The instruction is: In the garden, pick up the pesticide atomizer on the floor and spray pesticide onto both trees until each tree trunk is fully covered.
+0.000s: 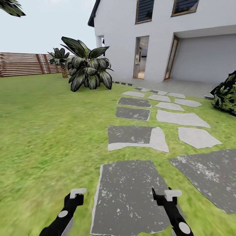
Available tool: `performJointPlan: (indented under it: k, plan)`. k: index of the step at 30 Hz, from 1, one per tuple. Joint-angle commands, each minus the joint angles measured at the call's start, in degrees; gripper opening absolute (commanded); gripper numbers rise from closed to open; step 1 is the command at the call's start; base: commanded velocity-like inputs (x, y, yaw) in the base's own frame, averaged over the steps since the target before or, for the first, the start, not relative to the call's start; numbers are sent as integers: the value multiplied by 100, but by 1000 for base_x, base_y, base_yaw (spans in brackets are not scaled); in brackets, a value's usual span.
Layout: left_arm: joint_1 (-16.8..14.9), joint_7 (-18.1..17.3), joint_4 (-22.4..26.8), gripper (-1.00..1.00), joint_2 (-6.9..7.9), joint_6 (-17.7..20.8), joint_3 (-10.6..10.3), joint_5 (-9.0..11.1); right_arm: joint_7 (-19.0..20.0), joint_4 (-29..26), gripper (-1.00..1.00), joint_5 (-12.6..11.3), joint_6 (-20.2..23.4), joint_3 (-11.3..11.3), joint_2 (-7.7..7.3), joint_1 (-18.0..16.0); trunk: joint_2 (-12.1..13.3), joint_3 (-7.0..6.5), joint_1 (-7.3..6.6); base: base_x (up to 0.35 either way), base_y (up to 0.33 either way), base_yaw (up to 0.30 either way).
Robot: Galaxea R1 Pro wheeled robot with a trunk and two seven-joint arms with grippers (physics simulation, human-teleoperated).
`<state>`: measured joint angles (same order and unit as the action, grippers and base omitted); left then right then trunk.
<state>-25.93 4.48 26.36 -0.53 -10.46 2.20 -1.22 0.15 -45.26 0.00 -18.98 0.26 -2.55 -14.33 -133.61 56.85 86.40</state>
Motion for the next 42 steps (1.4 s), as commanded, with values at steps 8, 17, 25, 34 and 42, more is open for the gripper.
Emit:
performJointPlan:
  k: [8, 17, 25, 34, 42]
  plan:
    - [0, -3, 1, -100, 0, 0, 0, -1, 2, 0, 100, 0, 0, 0, 0, 0, 0, 0, 0, 0, 310, 278]
    - [0, -3, 1, -100, 0, -1, 0, -1, 3, 0, 100, 0, 0, 0, 0, 0, 0, 0, 0, 0, 310, 278]
    - [0, -7, 6, -100, 0, 0, -2, -1, 2, 0, 100, 0, 0, 0, 0, 0, 0, 0, 0, 0, 310, 278]
    - [0, -9, 9, -100, 0, 8, -9, -1, 3, 0, 100, 0, 0, 0, 0, 2, 0, 0, 0, 71, 310, 278]
    - [0, -9, 9, -100, 0, 6, -9, -1, 1, 0, 100, 0, 0, 0, 0, 3, 0, 0, 0, 141, 310, 279]
